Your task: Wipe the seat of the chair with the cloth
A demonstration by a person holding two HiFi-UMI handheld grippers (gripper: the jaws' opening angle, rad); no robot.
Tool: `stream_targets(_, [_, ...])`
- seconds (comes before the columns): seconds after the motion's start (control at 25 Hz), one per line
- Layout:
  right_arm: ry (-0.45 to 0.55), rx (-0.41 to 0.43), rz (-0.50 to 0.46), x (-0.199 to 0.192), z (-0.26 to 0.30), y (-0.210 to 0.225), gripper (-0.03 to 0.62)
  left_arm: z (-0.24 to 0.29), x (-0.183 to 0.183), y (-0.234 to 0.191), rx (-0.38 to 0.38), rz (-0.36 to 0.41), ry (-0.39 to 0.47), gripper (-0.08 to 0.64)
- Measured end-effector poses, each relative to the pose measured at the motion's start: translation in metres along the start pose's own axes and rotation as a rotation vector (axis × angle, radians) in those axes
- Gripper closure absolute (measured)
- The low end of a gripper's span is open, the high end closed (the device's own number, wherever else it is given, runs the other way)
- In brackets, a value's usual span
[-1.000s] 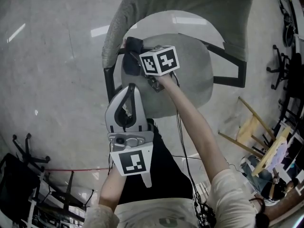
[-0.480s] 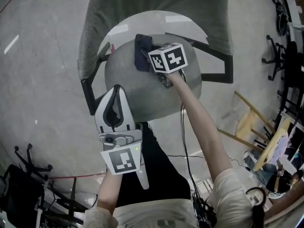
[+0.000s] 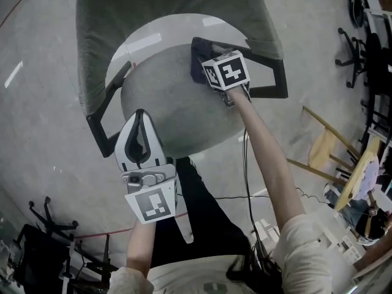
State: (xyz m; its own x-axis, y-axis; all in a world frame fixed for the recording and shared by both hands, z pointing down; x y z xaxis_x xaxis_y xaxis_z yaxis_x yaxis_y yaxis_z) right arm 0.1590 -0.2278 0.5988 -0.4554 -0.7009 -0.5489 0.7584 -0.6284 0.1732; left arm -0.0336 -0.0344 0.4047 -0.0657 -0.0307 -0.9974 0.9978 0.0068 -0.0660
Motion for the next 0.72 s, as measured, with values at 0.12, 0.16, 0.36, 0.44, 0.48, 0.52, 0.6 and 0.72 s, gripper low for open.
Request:
stream_targets(0.12, [-0.014,-0.061,-0.035,-0.004,-0.008,0.013,0.537,0.003,0.003,-0.001,0.005,0.018,0.012,0.545])
stream_targets(0.16, [-0.023,-0.083,-0.048,-0.007,-0.010,0.017,0.537,0.003,0.003,-0.002,0.008,0.023,0.020,0.545])
stream_targets(0.36, [-0.042,-0.174,-0.089,-0.012,-0.021,0.040,0.537,0.006,0.007,-0.003,0.030,0.036,0.038,0.545])
stream_targets(0.44, [-0.034,-0.191,-0.083,-0.013,-0.024,0.042,0.537,0.006,0.011,-0.002,0.037,0.033,0.043,0.545])
stream_targets(0.48, [-0.024,-0.199,-0.090,-0.012,-0.024,0.043,0.537,0.005,0.013,-0.001,0.041,0.031,0.045,0.545])
stream_targets(0.52, [-0.018,-0.208,-0.100,-0.012,-0.023,0.046,0.537,0.004,0.014,-0.001,0.043,0.030,0.048,0.545])
stream_targets(0.6, [-0.017,-0.216,-0.108,-0.014,-0.023,0.049,0.537,0.003,0.017,-0.002,0.045,0.031,0.054,0.545])
stream_targets(0.72, [-0.014,-0.225,-0.123,-0.015,-0.024,0.049,0.537,-0.001,0.018,-0.002,0.050,0.036,0.059,0.545])
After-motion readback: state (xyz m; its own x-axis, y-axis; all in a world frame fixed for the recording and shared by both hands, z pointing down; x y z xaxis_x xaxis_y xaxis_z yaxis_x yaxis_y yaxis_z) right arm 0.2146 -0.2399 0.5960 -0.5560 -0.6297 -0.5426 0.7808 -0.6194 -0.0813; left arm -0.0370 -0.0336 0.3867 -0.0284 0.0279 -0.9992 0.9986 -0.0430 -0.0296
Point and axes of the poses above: the fingertips, and each gripper's own axes: z forward along the fingers, y to its right, x out of its top, the point moved 8 cm from there along -z, backward along the fingers, and after that the axes turned 10 degrees about y, right-handed, at the moved point
